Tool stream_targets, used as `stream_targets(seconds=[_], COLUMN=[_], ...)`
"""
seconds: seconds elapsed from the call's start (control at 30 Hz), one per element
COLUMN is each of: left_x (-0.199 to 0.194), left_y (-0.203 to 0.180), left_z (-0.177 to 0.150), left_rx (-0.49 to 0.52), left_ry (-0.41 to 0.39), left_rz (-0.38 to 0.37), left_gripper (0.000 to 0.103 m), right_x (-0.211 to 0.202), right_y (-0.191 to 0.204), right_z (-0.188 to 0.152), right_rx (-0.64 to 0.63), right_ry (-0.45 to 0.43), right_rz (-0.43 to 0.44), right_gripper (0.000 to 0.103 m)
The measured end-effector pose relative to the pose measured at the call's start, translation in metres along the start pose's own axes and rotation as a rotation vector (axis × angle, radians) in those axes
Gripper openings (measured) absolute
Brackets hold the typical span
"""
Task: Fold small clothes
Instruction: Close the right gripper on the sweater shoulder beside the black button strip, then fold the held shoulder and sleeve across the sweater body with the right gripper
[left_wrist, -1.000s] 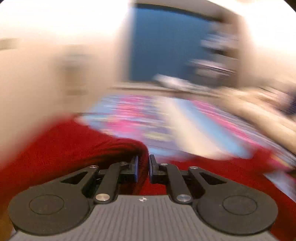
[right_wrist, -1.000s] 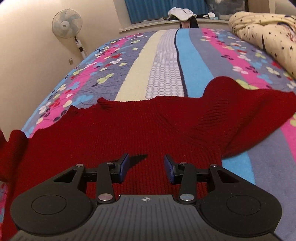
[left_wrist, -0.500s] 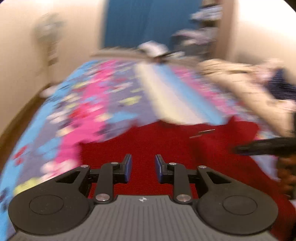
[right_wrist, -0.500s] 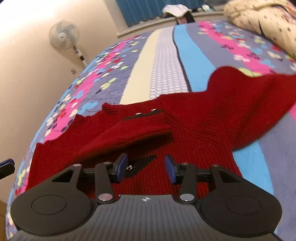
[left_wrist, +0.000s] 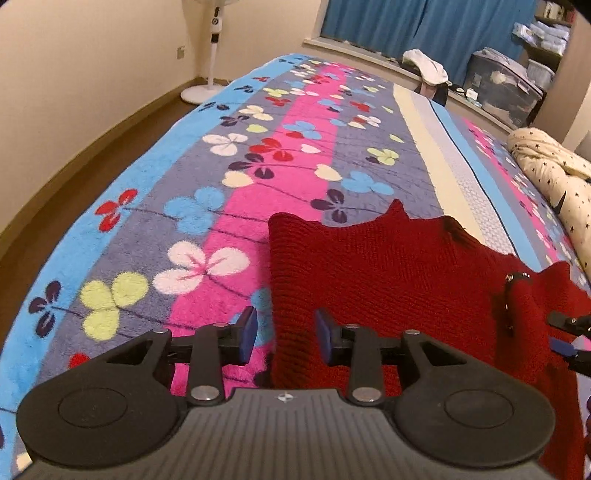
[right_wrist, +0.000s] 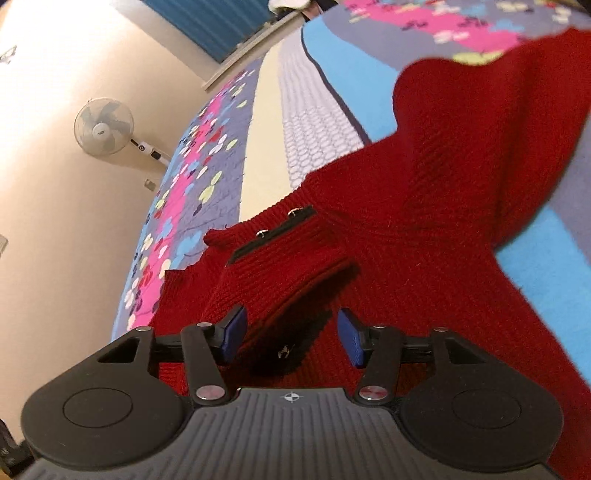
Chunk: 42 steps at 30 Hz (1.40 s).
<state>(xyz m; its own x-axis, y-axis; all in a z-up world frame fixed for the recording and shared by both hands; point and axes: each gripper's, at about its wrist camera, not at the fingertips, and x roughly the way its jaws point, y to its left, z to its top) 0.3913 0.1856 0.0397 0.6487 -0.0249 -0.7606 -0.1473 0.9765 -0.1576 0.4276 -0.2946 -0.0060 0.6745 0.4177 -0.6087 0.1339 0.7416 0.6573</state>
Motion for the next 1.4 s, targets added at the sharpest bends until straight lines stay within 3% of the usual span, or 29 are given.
stream_targets(seconds=[0.13,0.27,0.37,0.53,0.7,0.73,0.77,0.83,0.97,1.03,1.1,1.17,1.23,1.3,1.4], left_x=[0.016,0.026,0.031,0.047,0.06,0.062,0.062,0.056,0.02,0.015,0.027,0.037,0.034,0.024,0.014], left_y=[0.006,0.007,0.012,0.025,0.026,0.025,0.023,0.02,0.022,0.023,0.023,0.028,0.031,0.033,0.034], left_z=[0.002,0.003,0.006,0.011,0.011,0.01,0.01,0.012,0.019,0.017,0.013,0.009,0.01,0.014,0.017], left_rx=[-0.039,-0.06,-0.095,-0.191,-0.249,-0.24,-0.226,-0.168,-0.122,-0.097,-0.086,-0.101,-0.113,-0.132,-0.153], left_ry=[0.02,0.041,0.041,0.056,0.073,0.07,0.061,0.026,-0.164,-0.182,-0.103,-0.021,-0.039,-0.063,-0.067], left_rz=[-0.014,-0.015,-0.027,-0.08,-0.123,-0.123,-0.12,-0.125,-0.122,-0.099,-0.074,-0.075,-0.044,-0.062,-0.134], left_gripper=[0.038,0.045,0.052,0.054,0.054,0.05,0.029,0.017,0.016,0.016,0.019,0.019,0.02,0.023,0.027], right_x=[0.006,0.019,0.021,0.011,-0.01,-0.018,-0.024,-0.035,-0.053,-0.062,-0.058,-0.032,-0.001,0.009,0.007], right_y=[0.0,-0.003,-0.007,-0.001,0.013,0.018,0.022,0.029,0.032,0.033,0.033,0.024,0.001,-0.022,-0.016], right_z=[0.003,0.007,0.009,0.015,0.025,0.027,0.028,0.03,0.032,0.03,0.03,0.031,0.03,0.028,0.032], right_rx=[0.002,0.009,0.035,0.011,-0.046,-0.069,-0.088,-0.131,-0.176,-0.2,-0.221,-0.195,-0.113,0.026,-0.016], right_ry=[-0.008,0.002,-0.008,-0.051,-0.138,-0.168,-0.194,-0.244,-0.349,-0.417,-0.41,-0.274,-0.095,-0.048,-0.068], right_rz=[0.04,0.042,0.055,0.108,0.195,0.228,0.252,0.288,0.317,0.328,0.254,0.05,-0.111,-0.134,-0.133], right_gripper=[0.052,0.029,0.019,0.008,0.007,0.007,0.007,0.007,0.006,0.006,0.006,0.006,0.007,0.007,0.012])
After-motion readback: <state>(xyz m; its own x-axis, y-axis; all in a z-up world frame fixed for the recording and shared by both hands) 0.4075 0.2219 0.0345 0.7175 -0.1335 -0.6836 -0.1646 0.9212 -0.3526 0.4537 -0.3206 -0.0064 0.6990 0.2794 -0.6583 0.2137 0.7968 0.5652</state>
